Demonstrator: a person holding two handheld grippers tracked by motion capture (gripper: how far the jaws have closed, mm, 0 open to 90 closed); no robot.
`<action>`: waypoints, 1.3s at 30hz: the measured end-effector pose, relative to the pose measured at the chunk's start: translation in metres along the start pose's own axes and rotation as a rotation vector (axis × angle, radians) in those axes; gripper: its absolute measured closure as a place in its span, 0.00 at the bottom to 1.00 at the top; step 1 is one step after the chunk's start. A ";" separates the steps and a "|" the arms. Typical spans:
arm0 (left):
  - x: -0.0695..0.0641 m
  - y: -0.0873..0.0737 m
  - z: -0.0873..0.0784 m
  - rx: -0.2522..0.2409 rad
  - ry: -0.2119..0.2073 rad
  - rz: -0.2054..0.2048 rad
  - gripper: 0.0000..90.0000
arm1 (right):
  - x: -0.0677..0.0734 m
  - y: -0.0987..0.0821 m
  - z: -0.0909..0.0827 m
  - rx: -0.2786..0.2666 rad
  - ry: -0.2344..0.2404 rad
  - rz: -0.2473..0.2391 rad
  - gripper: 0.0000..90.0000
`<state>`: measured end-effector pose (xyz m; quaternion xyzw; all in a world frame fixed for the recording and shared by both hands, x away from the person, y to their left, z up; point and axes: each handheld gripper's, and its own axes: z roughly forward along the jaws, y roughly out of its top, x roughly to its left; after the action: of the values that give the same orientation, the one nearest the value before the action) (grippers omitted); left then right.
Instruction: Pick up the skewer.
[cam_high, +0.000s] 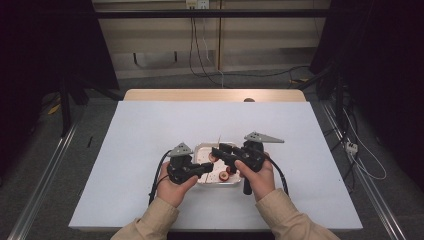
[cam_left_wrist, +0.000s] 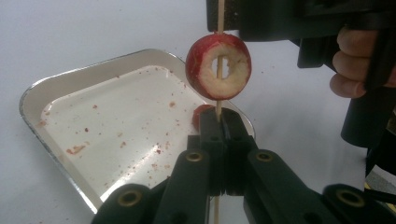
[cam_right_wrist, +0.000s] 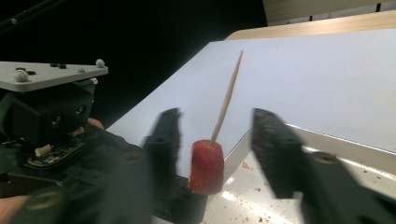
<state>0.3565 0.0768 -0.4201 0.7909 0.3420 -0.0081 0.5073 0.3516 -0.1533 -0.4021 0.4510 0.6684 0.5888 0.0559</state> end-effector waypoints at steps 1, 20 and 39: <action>0.001 0.000 -0.001 0.000 0.002 -0.001 1.00 | -0.001 0.000 -0.001 0.003 -0.001 -0.006 0.54; 0.009 -0.002 -0.009 0.006 0.034 0.000 0.99 | -0.030 -0.018 -0.016 0.126 -0.135 -0.103 0.37; 0.010 -0.001 -0.011 -0.001 0.028 -0.005 0.99 | -0.027 -0.042 -0.008 0.261 -0.121 -0.206 0.66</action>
<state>0.3602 0.0916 -0.4192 0.7898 0.3508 0.0018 0.5031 0.3397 -0.1727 -0.4473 0.4183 0.7772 0.4601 0.0968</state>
